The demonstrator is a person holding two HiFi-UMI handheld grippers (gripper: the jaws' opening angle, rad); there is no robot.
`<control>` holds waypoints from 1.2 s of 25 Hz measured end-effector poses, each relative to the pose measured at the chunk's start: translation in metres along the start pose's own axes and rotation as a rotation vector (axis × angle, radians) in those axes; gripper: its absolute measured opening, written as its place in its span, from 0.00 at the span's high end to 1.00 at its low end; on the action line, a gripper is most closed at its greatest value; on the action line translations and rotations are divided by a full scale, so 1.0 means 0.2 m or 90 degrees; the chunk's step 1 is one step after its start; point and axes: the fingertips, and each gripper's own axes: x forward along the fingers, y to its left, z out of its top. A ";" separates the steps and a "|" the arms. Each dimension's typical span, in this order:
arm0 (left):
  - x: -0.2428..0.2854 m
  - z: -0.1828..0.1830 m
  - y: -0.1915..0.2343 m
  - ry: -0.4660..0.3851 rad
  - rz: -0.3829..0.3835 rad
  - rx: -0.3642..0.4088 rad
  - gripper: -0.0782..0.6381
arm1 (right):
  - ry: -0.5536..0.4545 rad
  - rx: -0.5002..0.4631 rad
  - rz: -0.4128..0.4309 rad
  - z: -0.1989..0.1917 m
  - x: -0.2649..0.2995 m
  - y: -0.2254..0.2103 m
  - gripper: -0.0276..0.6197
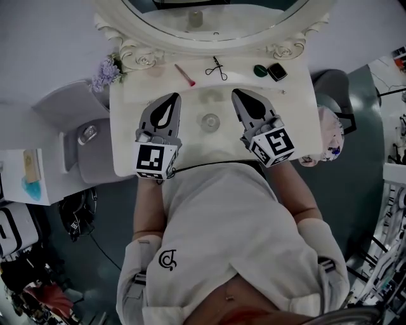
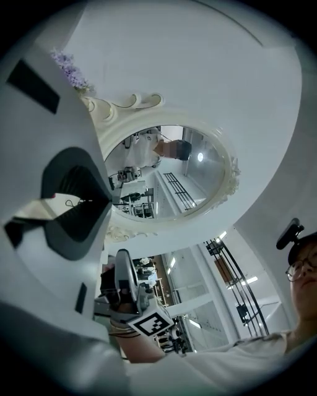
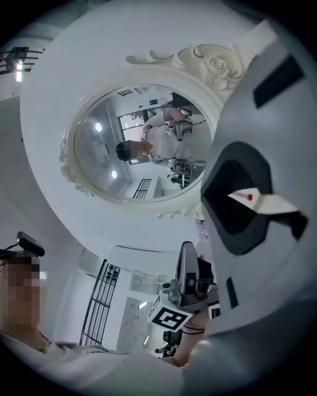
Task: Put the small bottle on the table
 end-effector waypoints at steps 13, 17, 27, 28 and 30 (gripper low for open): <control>-0.01 -0.01 0.06 0.006 0.016 0.004 0.87 | 0.026 -0.041 -0.027 -0.05 0.04 0.00 0.95; 0.01 -0.02 0.05 0.012 0.012 0.003 0.87 | 0.034 -0.035 -0.038 -0.07 0.03 -0.02 0.95; 0.01 -0.02 0.02 0.005 -0.011 -0.007 0.87 | 0.029 -0.037 -0.070 -0.07 0.01 -0.05 0.95; 0.02 -0.02 0.02 0.003 -0.012 -0.011 0.87 | 0.029 -0.035 -0.073 -0.07 0.00 -0.06 0.95; 0.02 -0.02 0.02 0.003 -0.015 -0.013 0.87 | 0.028 -0.027 -0.080 -0.07 -0.01 -0.06 0.95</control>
